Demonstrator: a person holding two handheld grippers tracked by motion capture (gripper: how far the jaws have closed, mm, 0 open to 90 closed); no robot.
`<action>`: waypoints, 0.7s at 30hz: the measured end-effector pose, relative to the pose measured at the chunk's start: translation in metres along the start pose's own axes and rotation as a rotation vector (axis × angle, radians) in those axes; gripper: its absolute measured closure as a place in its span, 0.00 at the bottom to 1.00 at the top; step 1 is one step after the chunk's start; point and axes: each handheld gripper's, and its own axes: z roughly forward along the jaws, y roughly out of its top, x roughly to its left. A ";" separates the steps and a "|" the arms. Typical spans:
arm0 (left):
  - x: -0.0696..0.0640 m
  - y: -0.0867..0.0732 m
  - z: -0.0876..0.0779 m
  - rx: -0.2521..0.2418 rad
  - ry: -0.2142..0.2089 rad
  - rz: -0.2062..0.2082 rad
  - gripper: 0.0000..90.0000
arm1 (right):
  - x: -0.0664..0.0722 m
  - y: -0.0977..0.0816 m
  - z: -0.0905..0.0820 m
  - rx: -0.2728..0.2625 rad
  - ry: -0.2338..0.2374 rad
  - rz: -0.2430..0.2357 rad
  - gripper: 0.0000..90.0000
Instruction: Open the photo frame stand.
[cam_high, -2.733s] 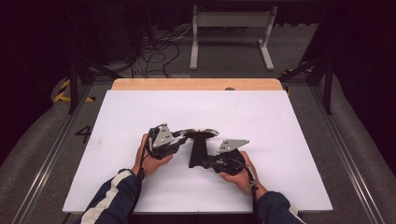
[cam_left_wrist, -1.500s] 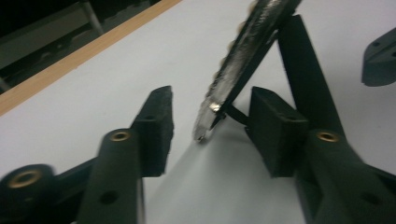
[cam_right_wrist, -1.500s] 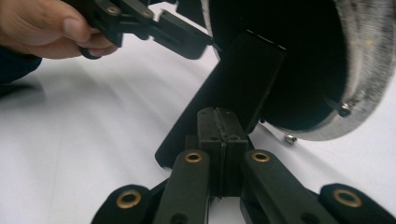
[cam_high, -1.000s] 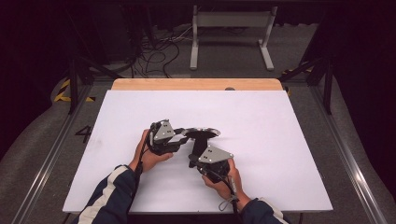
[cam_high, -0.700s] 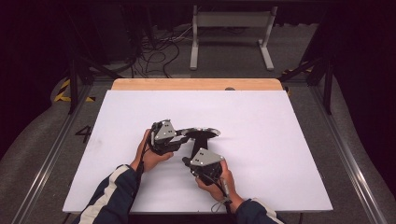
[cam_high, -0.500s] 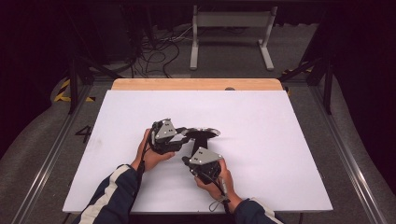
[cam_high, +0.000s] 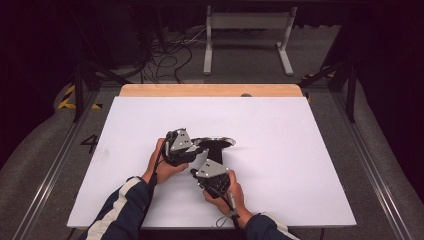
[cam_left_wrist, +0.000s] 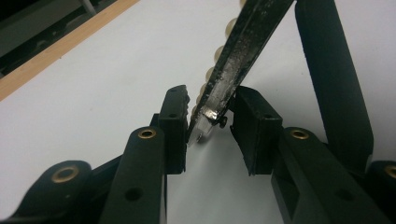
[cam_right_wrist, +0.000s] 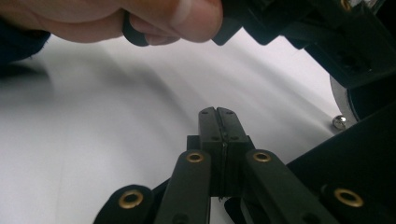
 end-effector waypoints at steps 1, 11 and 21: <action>0.000 0.000 0.000 0.002 0.002 0.002 0.74 | 0.000 -0.001 0.000 0.000 -0.002 -0.002 1.00; -0.005 0.001 0.000 0.013 0.016 0.029 0.78 | -0.001 0.000 0.000 0.007 -0.033 0.005 1.00; -0.007 0.000 0.001 0.005 0.029 0.037 0.79 | -0.006 -0.004 0.001 0.044 -0.049 0.039 1.00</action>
